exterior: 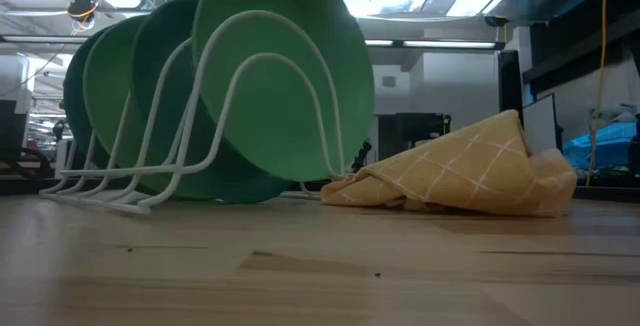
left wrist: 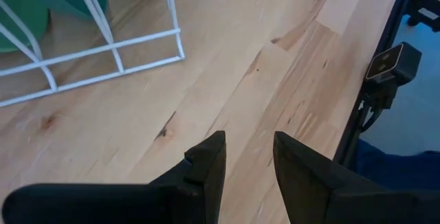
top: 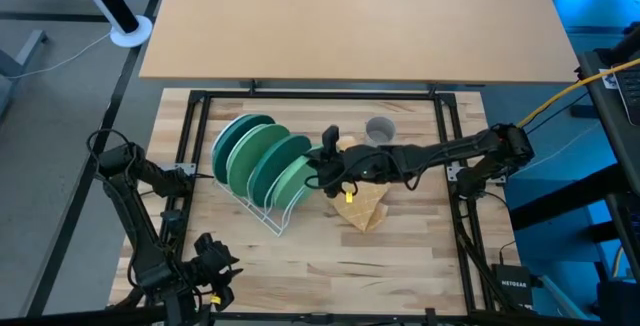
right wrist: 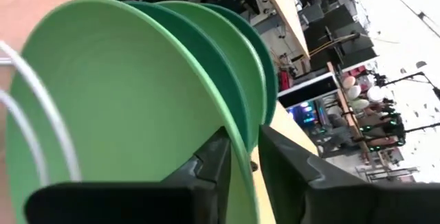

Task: Sort dishes
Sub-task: Put the left light green plate into the dish rack, then return to Home Position

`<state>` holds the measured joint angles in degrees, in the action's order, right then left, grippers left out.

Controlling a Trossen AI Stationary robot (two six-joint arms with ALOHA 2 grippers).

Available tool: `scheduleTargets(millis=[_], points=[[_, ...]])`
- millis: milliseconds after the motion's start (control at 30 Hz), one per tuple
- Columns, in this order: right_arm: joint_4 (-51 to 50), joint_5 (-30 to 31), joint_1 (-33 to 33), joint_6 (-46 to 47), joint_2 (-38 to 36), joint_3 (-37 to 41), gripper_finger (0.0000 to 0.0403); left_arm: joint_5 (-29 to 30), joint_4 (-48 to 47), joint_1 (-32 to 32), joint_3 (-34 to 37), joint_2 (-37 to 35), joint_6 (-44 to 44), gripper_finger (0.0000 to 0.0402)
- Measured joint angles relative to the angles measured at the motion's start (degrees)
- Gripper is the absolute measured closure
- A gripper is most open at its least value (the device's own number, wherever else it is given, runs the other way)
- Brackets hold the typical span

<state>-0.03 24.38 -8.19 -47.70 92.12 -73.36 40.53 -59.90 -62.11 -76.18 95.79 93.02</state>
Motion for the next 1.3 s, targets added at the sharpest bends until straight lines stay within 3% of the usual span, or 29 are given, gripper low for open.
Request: scheduleTargets(millis=[367,667,800,967,1167,1300], points=[[-0.12,-7.59,-0.02,6.9,0.0,0.0,0.0267,0.18,0.0,0.0,0.0,0.0,-0.1,0.0289],[0.08,-7.96,-0.04,12.79,0.0,-0.02,0.0251,1.23,0.0,0.0,0.0,0.0,-1.51,0.0289],[1.0,-6.0,-0.46,15.56,0.0,-0.32,0.0251,8.84,-0.7,0.0,0.0,-0.07,-5.07,0.0289],[-1.56,4.86,-2.97,17.54,-0.57,-5.19,0.0251,16.23,-5.87,-0.11,0.0,-2.99,-8.64,0.0289],[-15.2,8.39,-6.7,19.53,-3.91,-14.76,0.0251,30.53,-17.44,-0.15,0.0,-10.99,-13.42,0.0289],[-26.94,7.55,-6.94,28.3,-9.09,-17.29,0.0252,38.49,-27.03,0.0,0.0,-18.46,-15.29,0.0289]])
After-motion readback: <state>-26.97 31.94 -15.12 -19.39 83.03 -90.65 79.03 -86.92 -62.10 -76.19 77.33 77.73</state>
